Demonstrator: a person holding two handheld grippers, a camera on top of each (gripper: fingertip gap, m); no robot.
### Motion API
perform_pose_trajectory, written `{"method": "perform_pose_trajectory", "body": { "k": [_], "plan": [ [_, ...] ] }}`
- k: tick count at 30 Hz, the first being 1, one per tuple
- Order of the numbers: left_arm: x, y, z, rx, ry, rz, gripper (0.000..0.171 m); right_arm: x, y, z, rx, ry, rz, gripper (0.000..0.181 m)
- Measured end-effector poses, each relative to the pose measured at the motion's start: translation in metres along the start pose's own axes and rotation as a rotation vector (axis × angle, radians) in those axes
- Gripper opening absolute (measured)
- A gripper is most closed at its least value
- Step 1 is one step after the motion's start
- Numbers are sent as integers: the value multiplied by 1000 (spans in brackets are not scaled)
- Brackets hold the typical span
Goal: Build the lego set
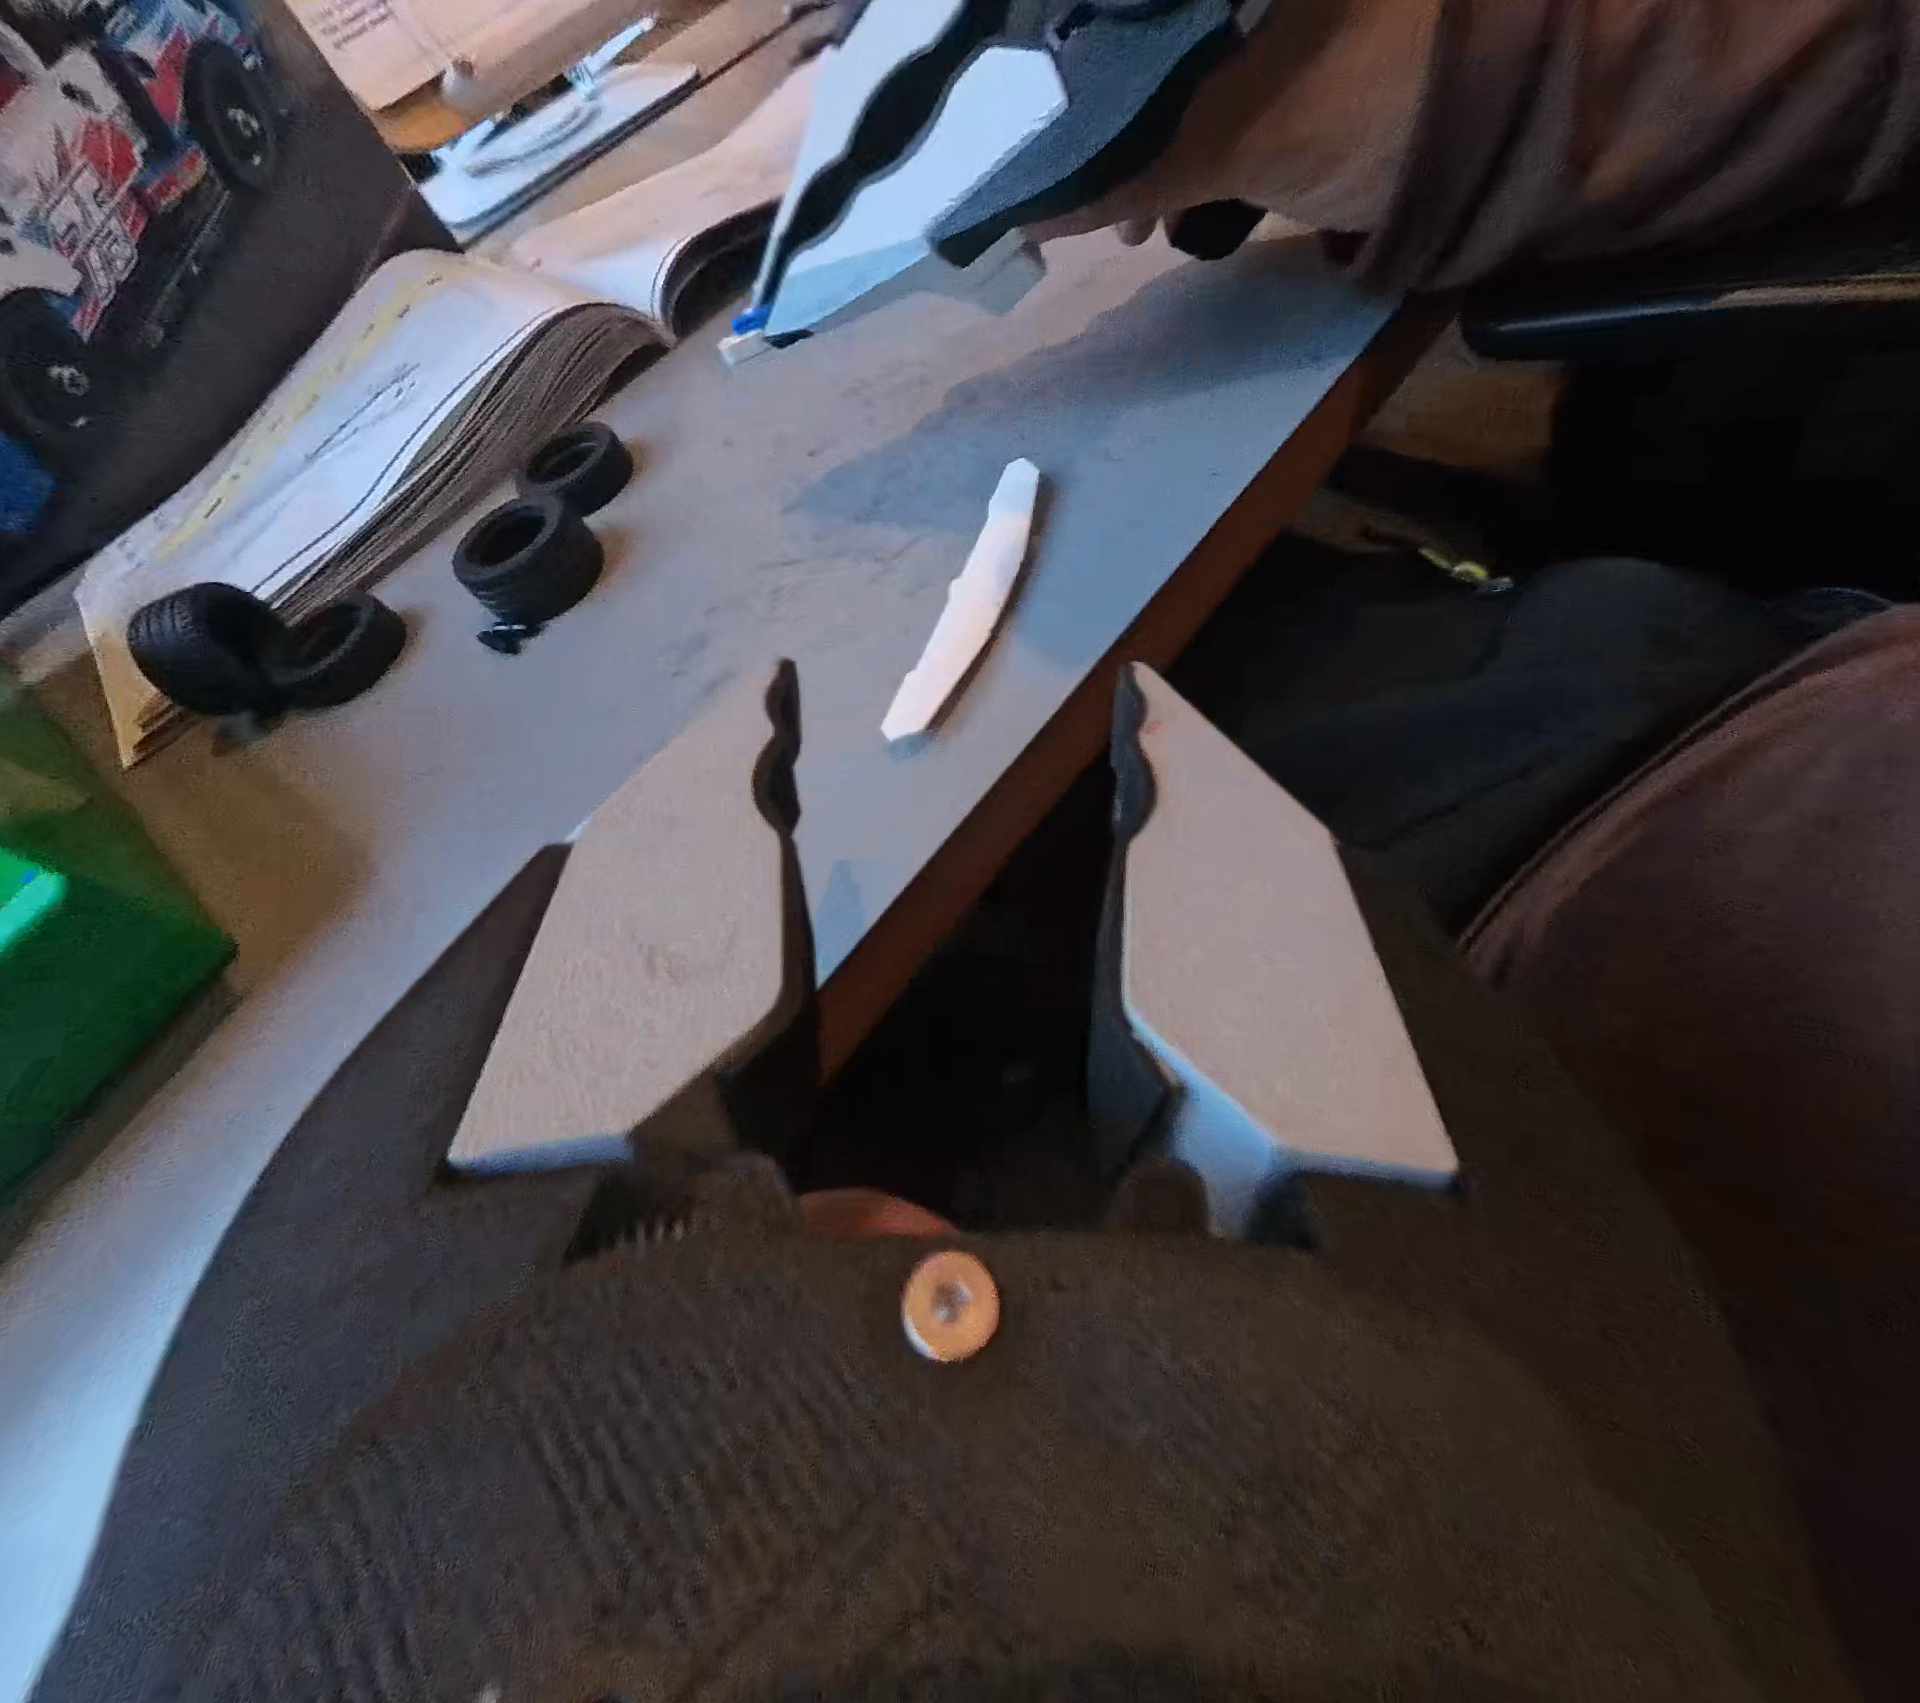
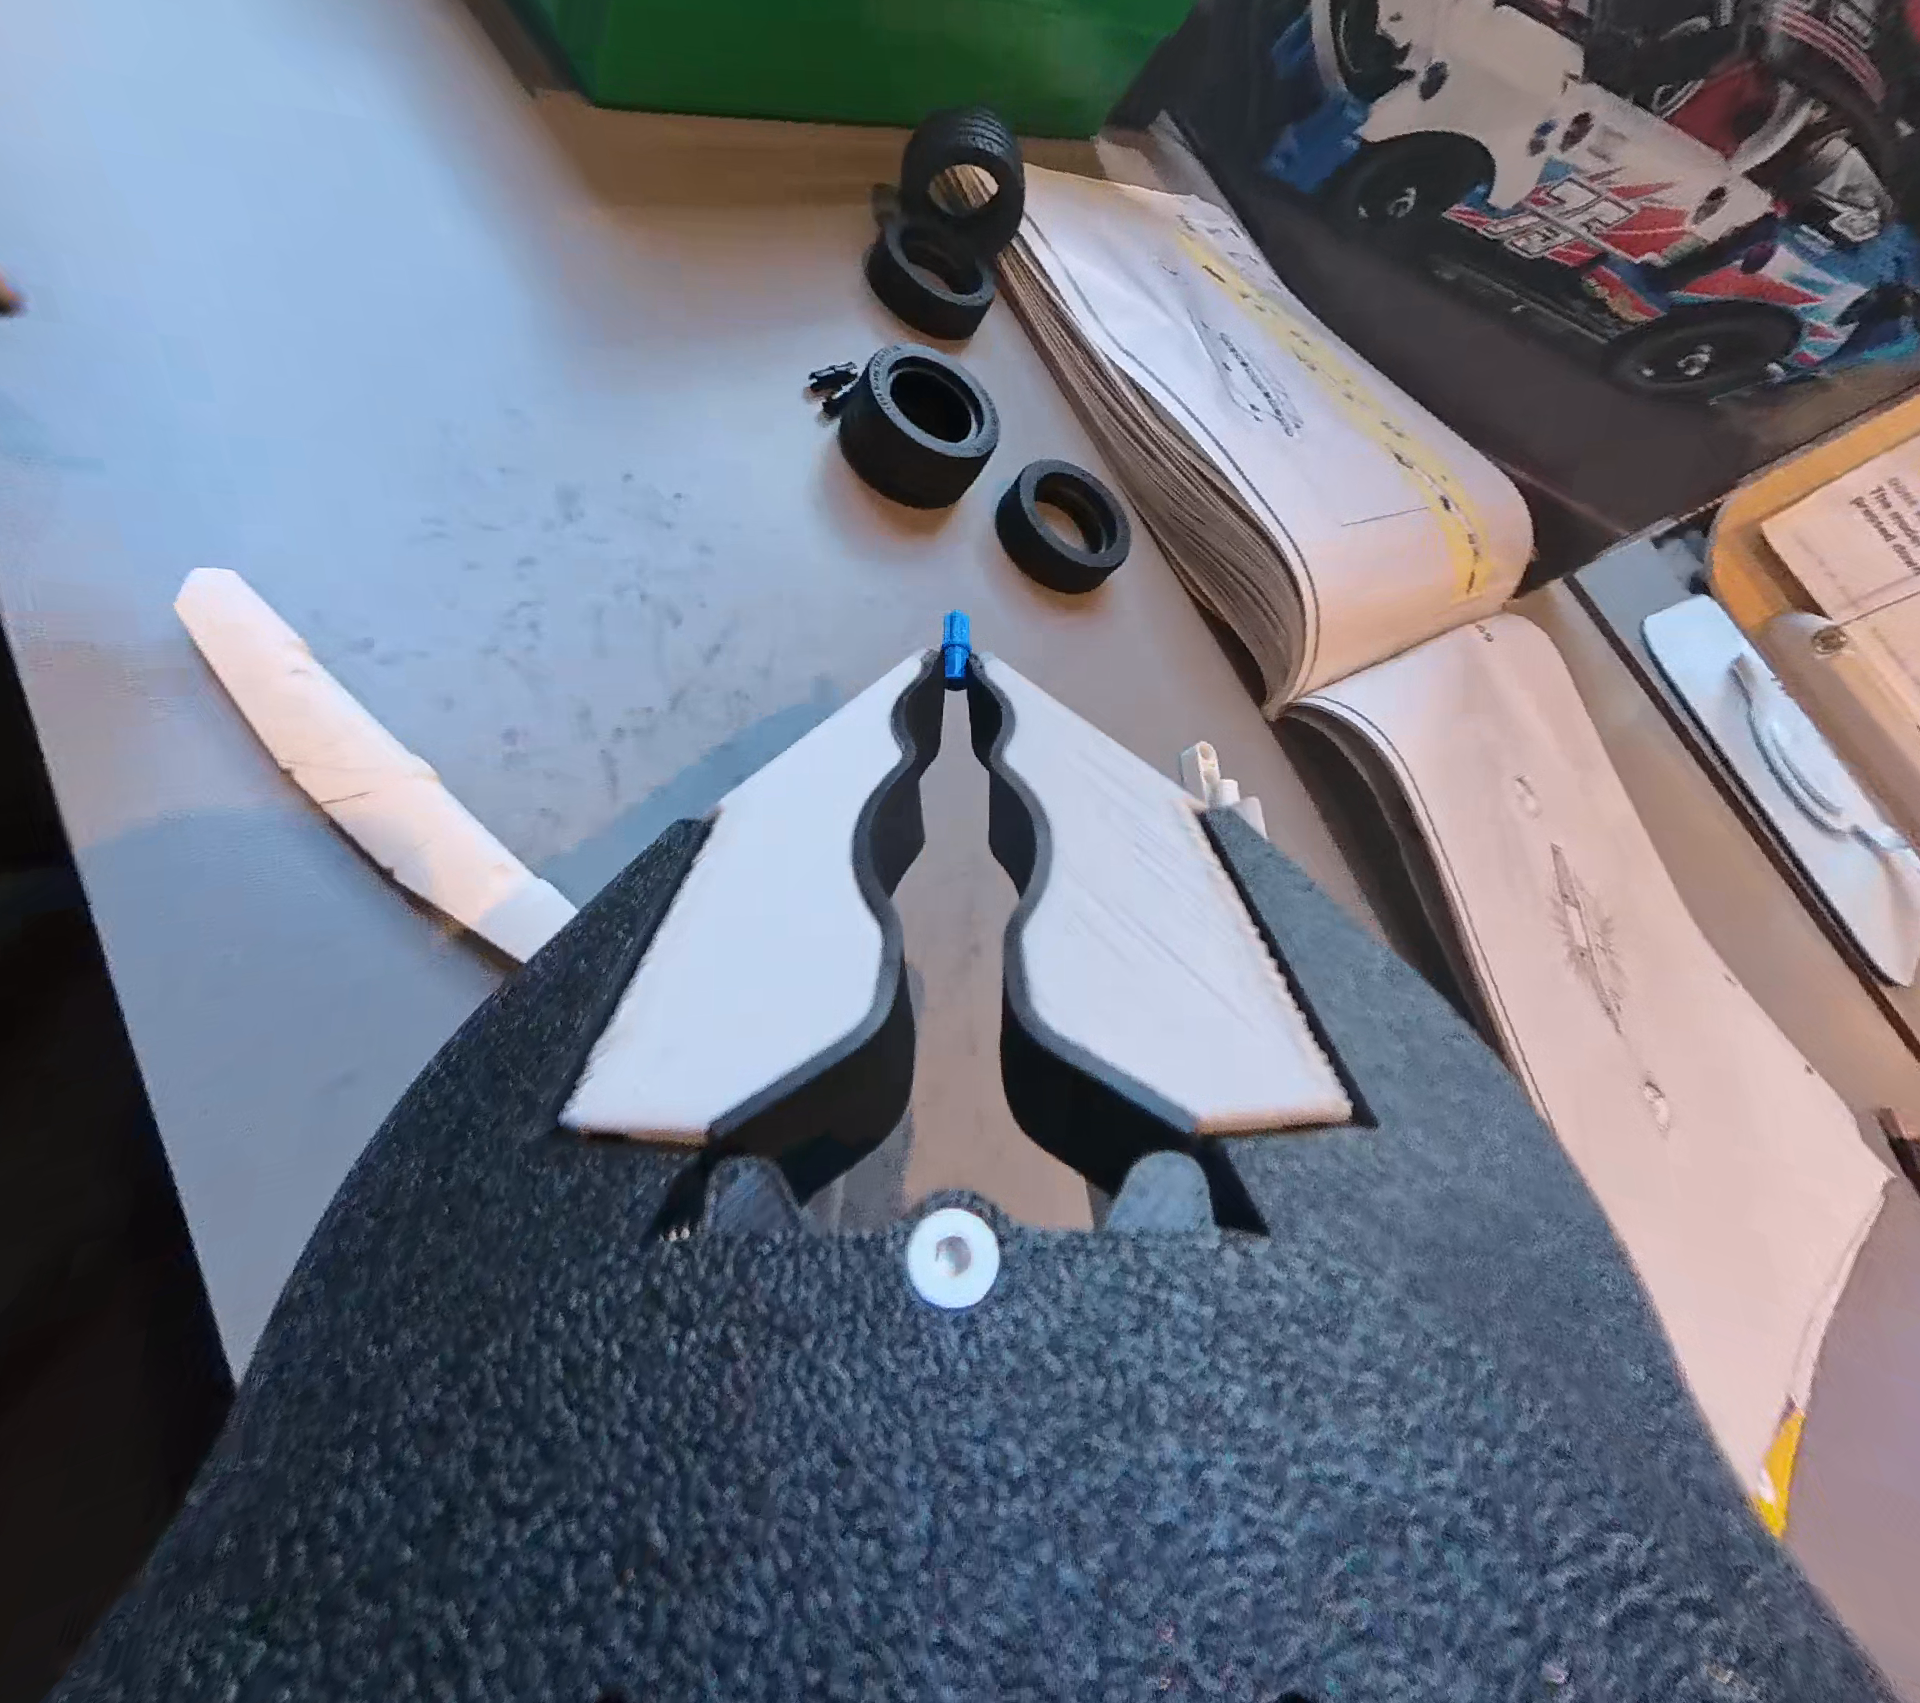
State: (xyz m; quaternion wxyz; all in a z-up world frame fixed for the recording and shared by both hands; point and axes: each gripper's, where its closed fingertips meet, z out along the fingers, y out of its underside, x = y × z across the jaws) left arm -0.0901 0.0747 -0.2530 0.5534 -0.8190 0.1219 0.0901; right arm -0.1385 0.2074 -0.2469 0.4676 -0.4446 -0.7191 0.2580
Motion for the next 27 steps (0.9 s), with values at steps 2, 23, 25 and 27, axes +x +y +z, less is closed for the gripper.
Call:
{"method": "perform_pose_trajectory", "body": {
  "k": [2,23,25,27],
  "plan": [
    [-1,-3,0,-33,22,-20,56,-6,-4,-4,32,-67,29,4],
    [32,25,63,-423,86,327,44,1,-26,-50,206,-178,203,4],
    [32,25,63,-441,79,341,43,-3,-28,-50,205,-191,205,4],
    [33,25,63,-447,56,369,40,-8,-30,-49,198,-202,201,4]
  ]
}}
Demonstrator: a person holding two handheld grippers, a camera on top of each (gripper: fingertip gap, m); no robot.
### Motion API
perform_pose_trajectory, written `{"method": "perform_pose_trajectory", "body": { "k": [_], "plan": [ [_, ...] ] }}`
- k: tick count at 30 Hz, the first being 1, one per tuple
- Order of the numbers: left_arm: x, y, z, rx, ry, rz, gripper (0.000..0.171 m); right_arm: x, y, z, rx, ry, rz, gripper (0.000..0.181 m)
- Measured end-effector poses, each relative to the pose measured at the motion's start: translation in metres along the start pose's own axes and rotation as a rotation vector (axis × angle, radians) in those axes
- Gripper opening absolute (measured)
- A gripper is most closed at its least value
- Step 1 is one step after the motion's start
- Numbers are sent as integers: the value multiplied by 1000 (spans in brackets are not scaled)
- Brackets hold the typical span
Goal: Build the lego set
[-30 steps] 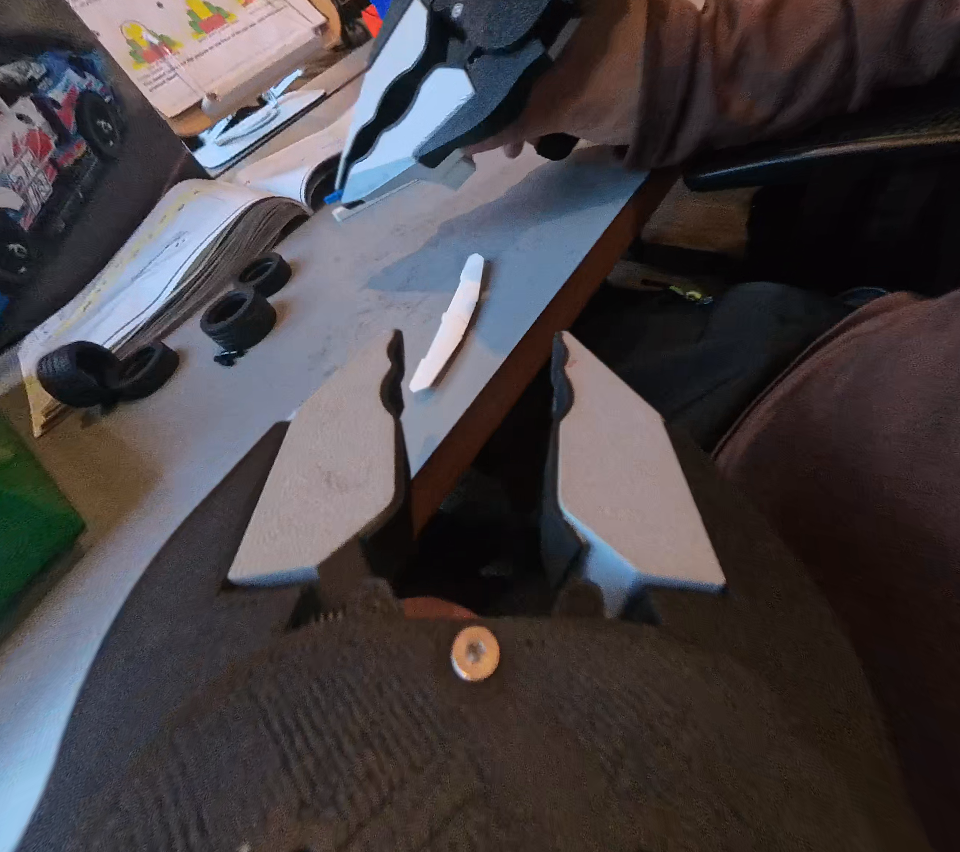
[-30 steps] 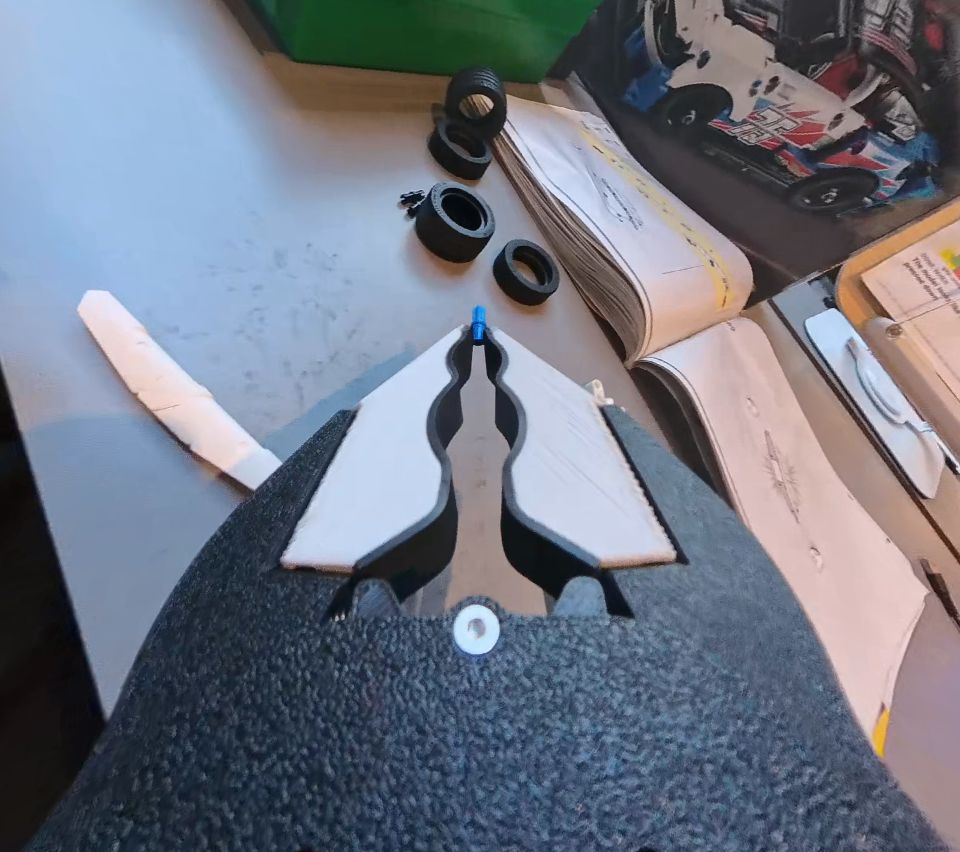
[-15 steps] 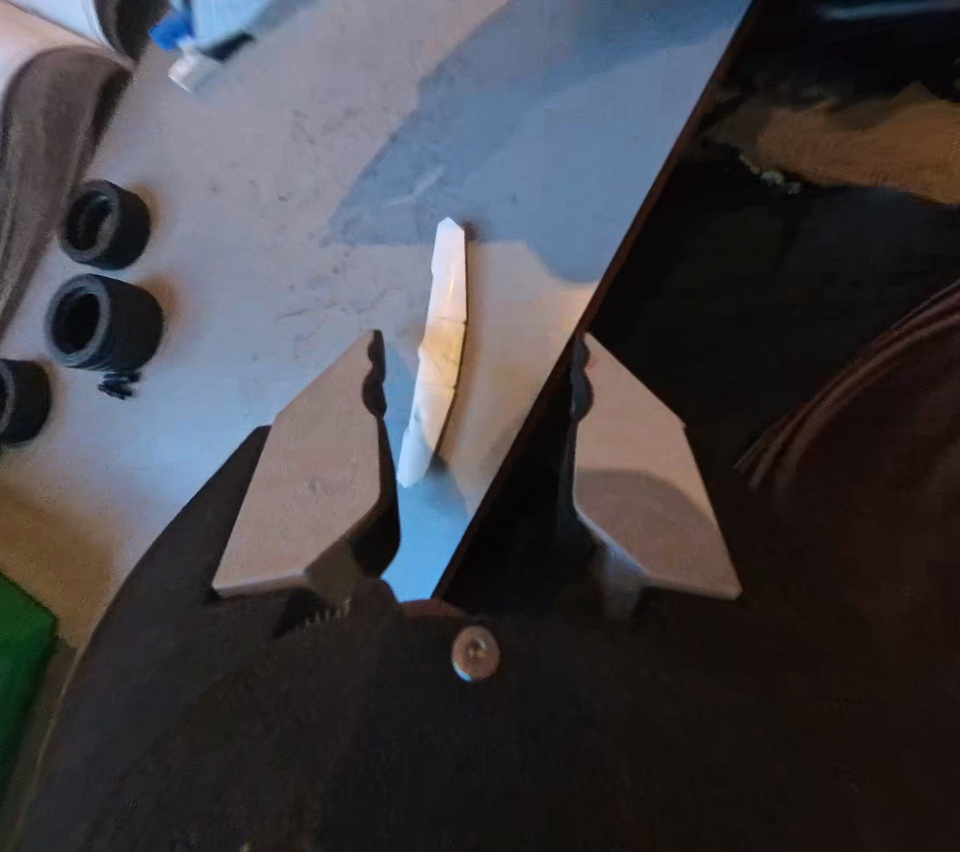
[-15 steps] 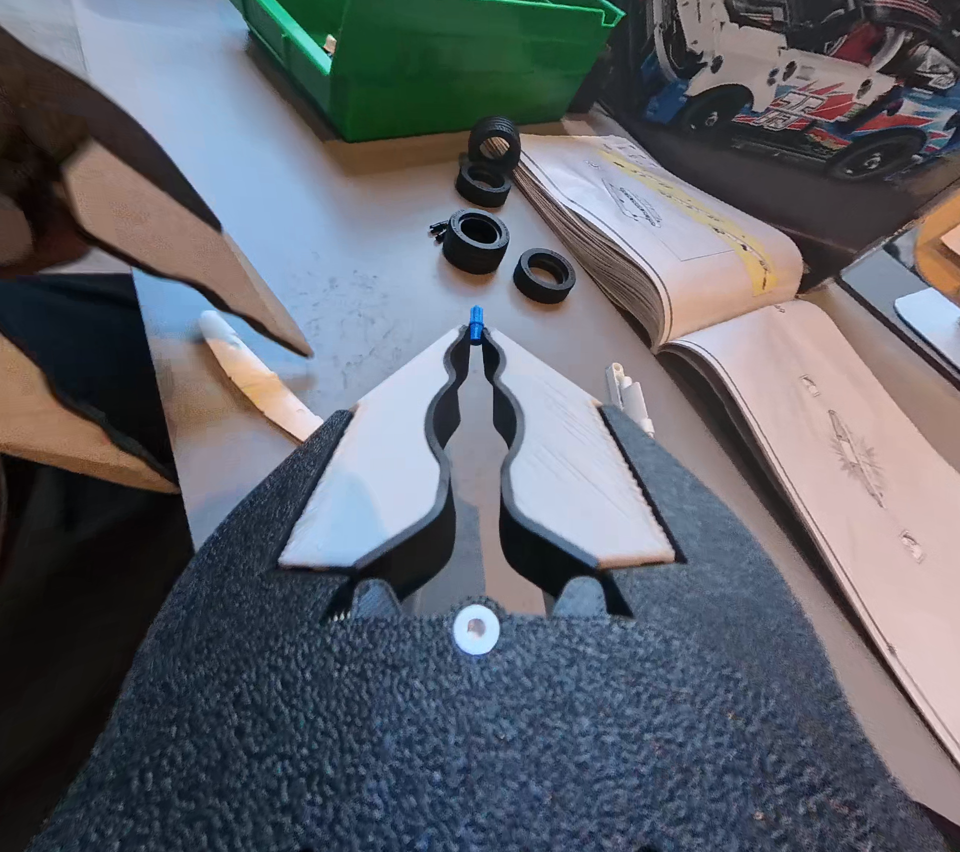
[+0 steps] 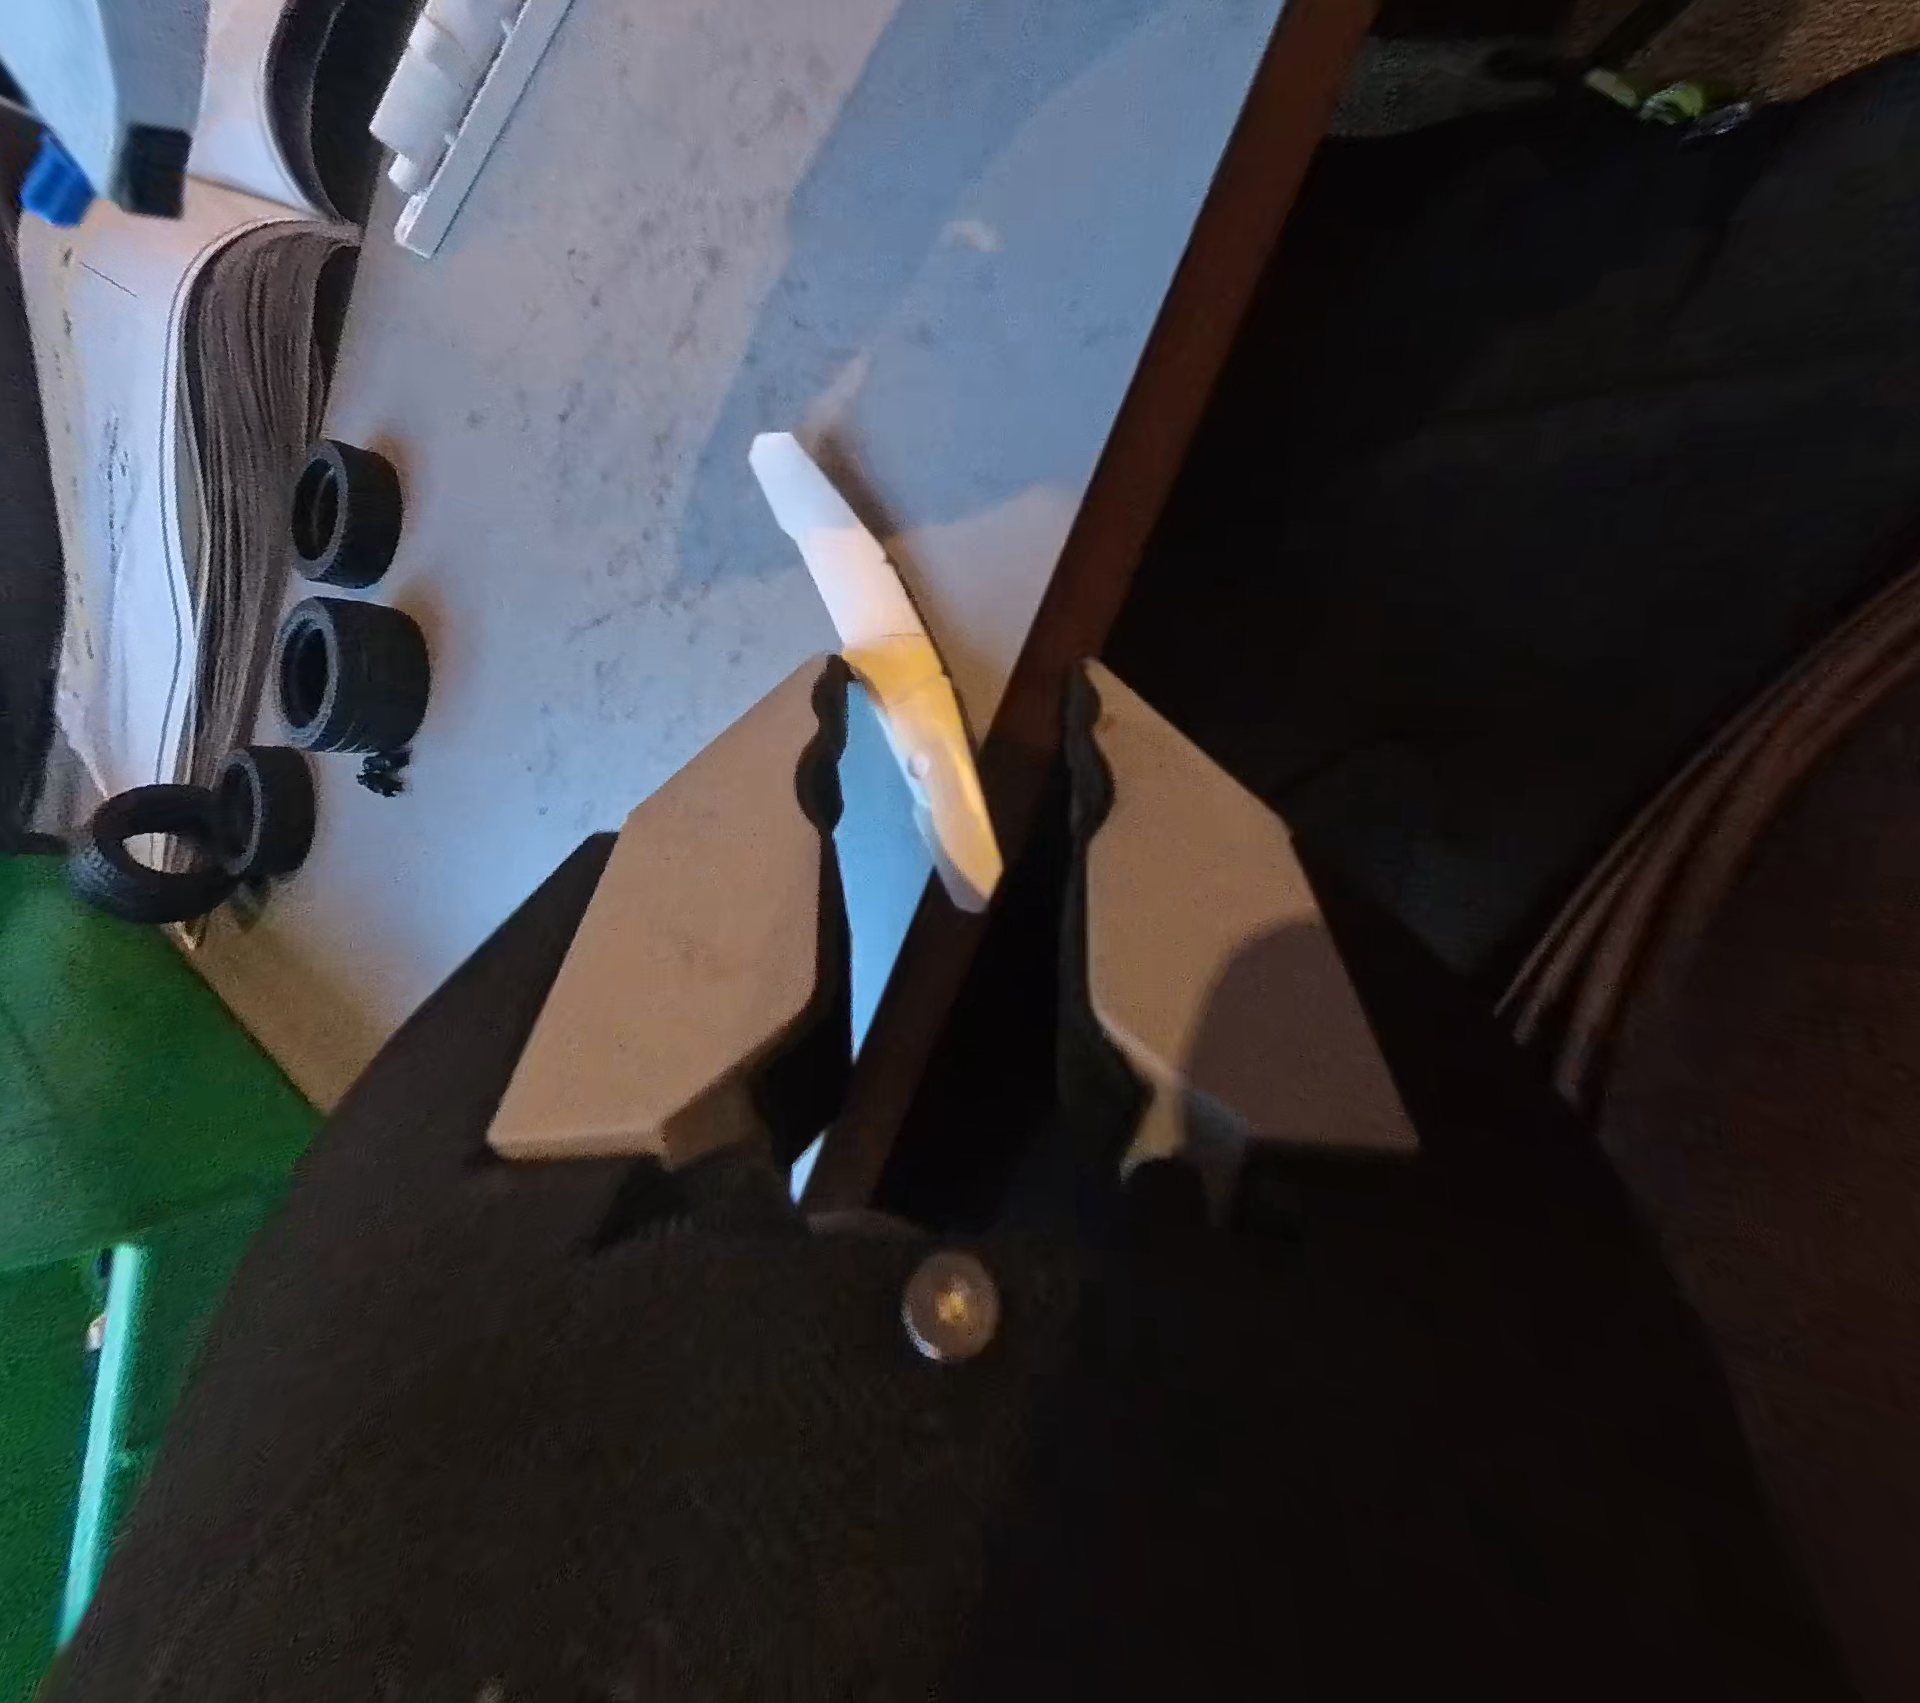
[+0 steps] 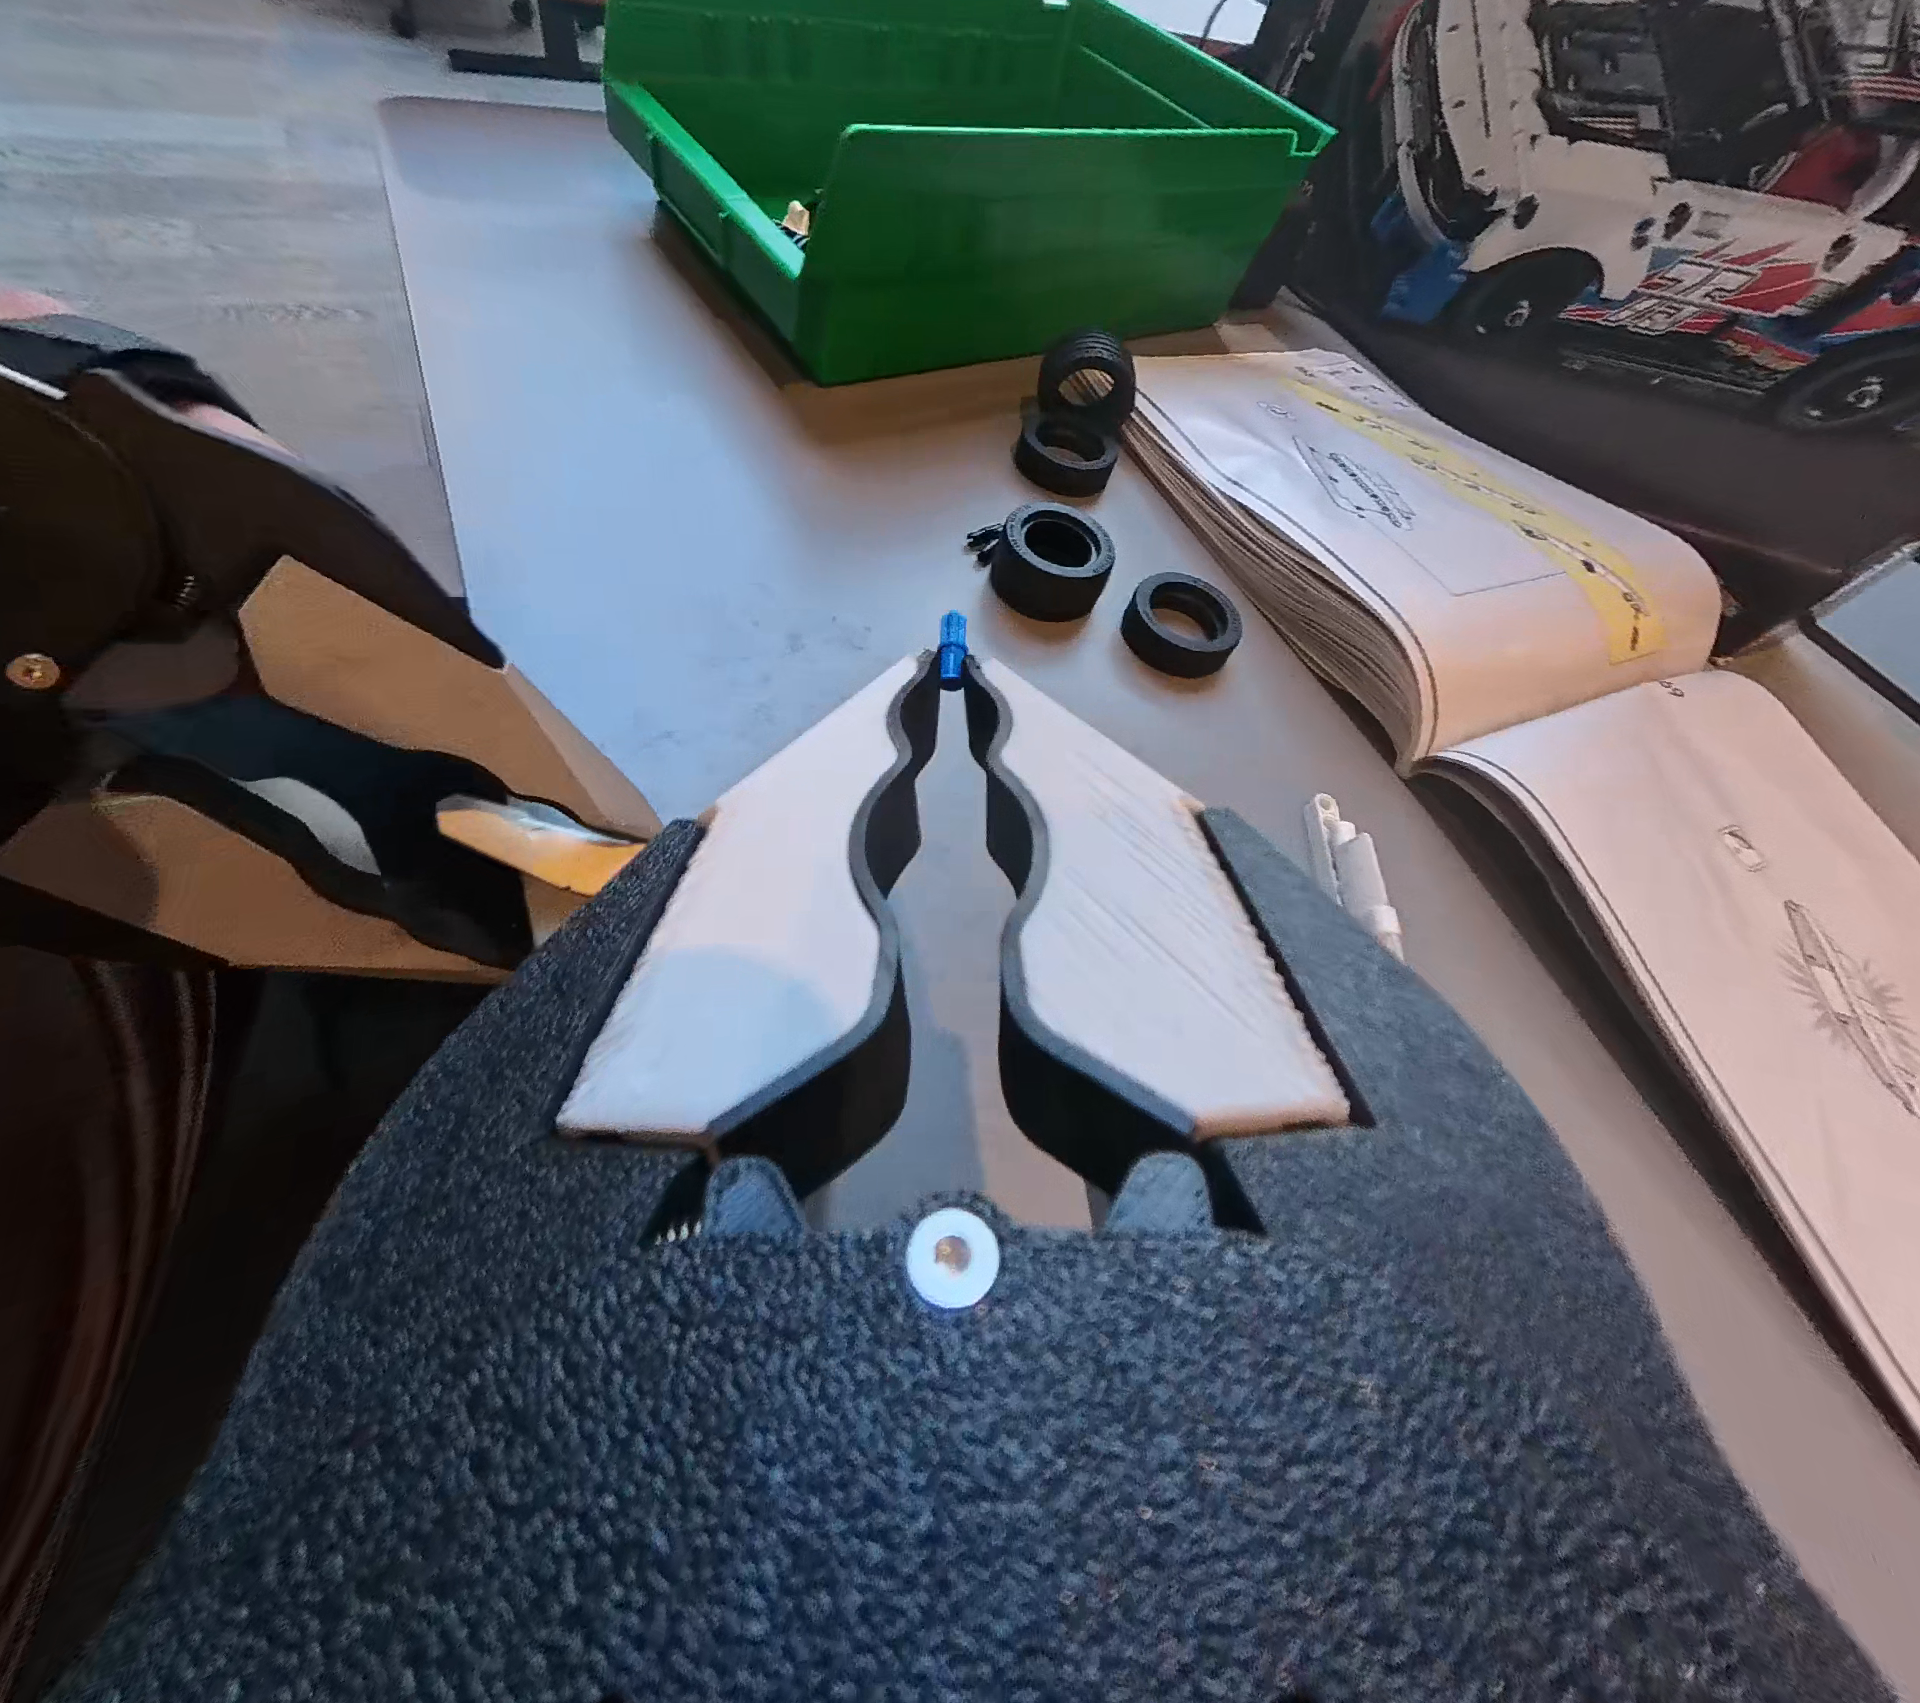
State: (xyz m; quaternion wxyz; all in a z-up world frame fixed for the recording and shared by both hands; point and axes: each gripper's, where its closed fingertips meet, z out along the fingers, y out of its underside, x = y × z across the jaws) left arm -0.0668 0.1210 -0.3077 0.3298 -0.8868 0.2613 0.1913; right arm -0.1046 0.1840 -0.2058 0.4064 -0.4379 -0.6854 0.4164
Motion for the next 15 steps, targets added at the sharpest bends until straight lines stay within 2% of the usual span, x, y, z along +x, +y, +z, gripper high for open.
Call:
{"method": "perform_pose_trajectory", "body": {
  "k": [4,6,7,11,15],
  "plan": [
    [1,0,-2,-15,-47,45,33,-8,2,5,-26,-5,-25,4],
    [-1,-8,1,-24,-40,29,45,-10,4,8,-38,-8,-38,4],
    [0,-11,3,-34,-22,32,44,-10,5,10,-44,-10,-42,4],
    [3,-10,4,-56,18,28,37,-11,5,9,-45,-18,-34,4],
    [3,-6,-4,-54,-17,74,21,-9,1,5,-24,-17,-28,4]
  ]
}}
